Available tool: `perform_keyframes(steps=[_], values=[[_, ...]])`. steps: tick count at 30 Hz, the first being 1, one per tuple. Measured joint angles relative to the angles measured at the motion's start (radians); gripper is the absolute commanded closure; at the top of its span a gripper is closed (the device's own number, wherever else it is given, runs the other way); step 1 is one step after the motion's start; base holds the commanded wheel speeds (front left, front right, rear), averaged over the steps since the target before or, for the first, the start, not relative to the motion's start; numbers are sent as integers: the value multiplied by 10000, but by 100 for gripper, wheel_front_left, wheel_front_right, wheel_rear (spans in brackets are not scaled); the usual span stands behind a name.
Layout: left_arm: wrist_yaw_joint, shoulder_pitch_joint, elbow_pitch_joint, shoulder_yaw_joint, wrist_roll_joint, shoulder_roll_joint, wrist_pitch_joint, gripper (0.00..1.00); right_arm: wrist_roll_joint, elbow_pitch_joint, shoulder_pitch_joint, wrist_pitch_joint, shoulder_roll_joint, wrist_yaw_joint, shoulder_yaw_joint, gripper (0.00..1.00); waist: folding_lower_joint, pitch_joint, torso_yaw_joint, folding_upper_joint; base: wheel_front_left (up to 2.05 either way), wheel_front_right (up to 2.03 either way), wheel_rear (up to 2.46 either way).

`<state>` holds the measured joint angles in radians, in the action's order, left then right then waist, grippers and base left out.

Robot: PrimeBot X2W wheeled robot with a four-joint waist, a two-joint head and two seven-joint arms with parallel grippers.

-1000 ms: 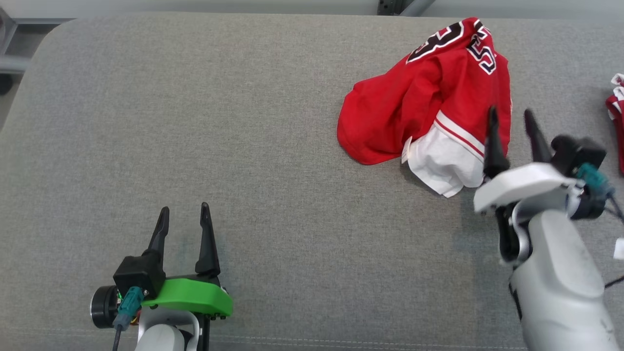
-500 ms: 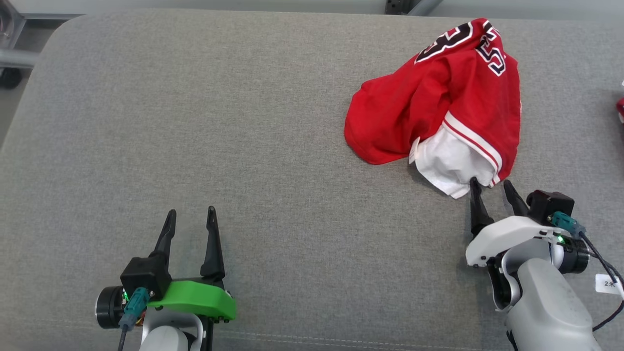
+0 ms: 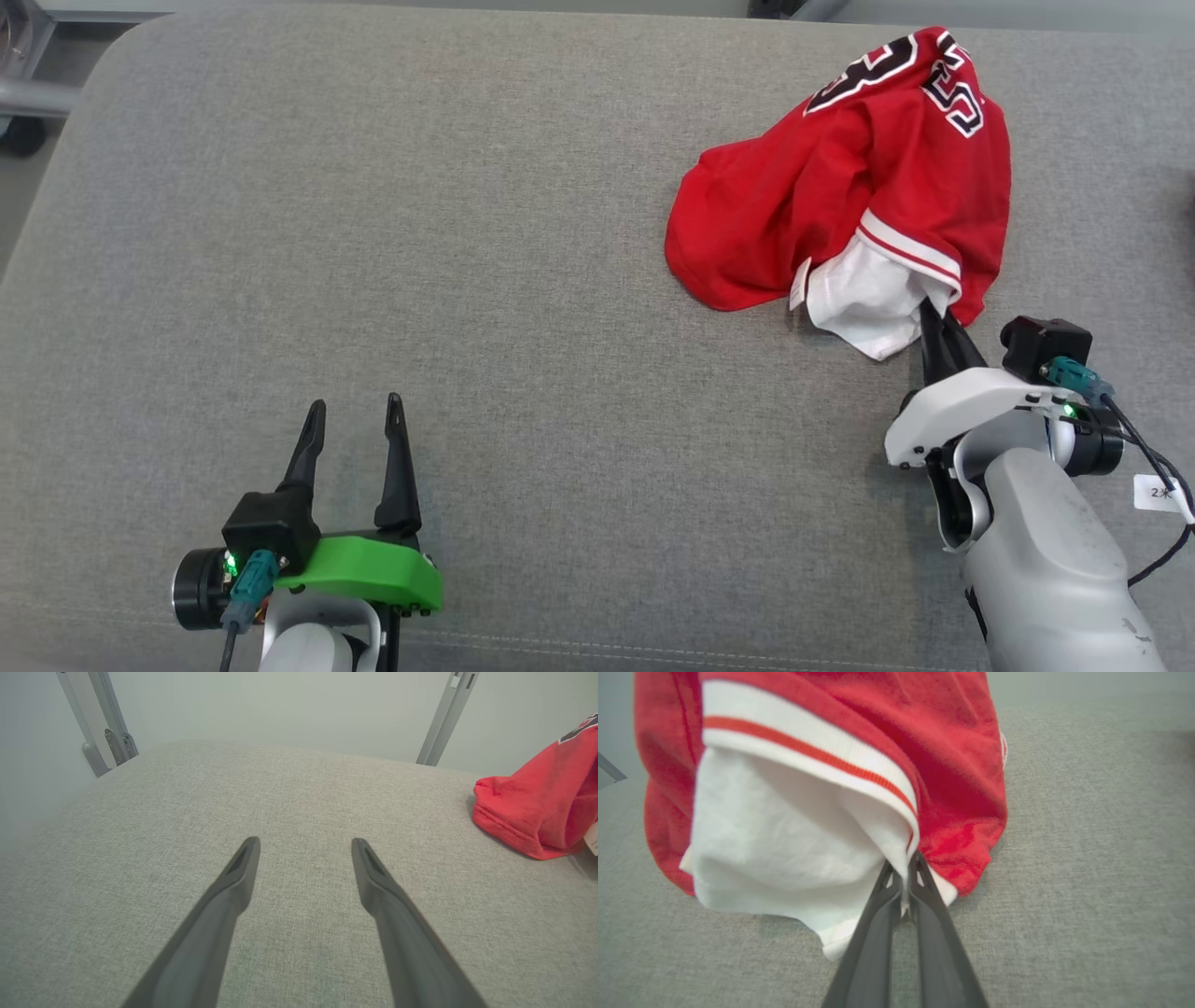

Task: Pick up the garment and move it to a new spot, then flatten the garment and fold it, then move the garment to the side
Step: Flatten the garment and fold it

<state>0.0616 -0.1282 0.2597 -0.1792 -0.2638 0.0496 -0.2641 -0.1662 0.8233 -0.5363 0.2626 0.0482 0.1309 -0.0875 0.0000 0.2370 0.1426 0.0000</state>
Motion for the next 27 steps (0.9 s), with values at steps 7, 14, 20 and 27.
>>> perform_keyframes(steps=[7,14,20,27], values=[[2,54,-25,105,8,0,0,0,-274,-2075,1124,0,6,0,84,100,0,-100,-475,0,0,0,0],[2,147,-69,119,8,-2,0,0,-29,-3593,2520,-58,226,0,-303,100,0,-266,-1093,0,0,0,0],[2,146,-82,111,8,-2,0,0,88,-4195,3042,-855,510,0,-759,100,0,-411,-1421,0,0,0,0],[0,131,-40,115,12,-2,0,0,485,-4077,3115,-1246,844,4,-1436,77,0,-426,-1412,0,0,0,0]])
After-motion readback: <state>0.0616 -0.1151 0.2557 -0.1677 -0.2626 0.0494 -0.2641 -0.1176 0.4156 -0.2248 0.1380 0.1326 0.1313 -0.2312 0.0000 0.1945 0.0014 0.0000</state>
